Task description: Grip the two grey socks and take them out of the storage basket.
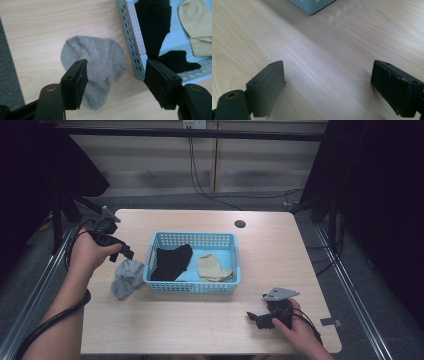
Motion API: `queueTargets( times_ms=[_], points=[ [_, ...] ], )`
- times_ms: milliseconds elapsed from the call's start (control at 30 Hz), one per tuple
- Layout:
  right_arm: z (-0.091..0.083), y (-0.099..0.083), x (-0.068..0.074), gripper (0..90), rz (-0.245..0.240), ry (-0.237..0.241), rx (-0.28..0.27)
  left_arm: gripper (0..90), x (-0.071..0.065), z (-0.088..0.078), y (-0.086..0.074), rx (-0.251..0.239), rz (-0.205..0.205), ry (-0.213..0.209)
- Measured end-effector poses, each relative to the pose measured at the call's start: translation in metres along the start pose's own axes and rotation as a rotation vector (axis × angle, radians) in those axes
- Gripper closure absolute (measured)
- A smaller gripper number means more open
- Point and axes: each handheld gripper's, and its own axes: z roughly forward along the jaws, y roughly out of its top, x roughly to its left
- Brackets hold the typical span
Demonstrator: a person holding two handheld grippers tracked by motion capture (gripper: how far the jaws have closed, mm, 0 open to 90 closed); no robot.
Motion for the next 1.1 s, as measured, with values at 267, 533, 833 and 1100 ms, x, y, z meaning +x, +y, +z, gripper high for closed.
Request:
queueTargets(
  times_ms=[267, 533, 833, 1100],
  points=[
    [0.0, 0.0, 0.0, 11.4, 0.002, 0.001, 0.001, 32.1, -0.002, 0.006, -0.016, 0.004, 0.013, 0.005],
    [0.0, 0.0, 0.0, 11.5, -0.001, 0.001, 0.003, 24.8, -0.02, 0.014, -0.035, 0.027, 0.039, 0.034],
    [0.0, 0.0, 0.0, 11.5, -0.001, 0.001, 0.002, 23.2, -0.035, 0.021, -0.063, 0.008, 0.058, 0.018],
    [-0.001, -0.001, 0.001, 11.5, 0.0, 0.001, 0.003, 22.2, -0.048, 0.031, -0.092, -0.03, 0.052, -0.005]
  ],
)
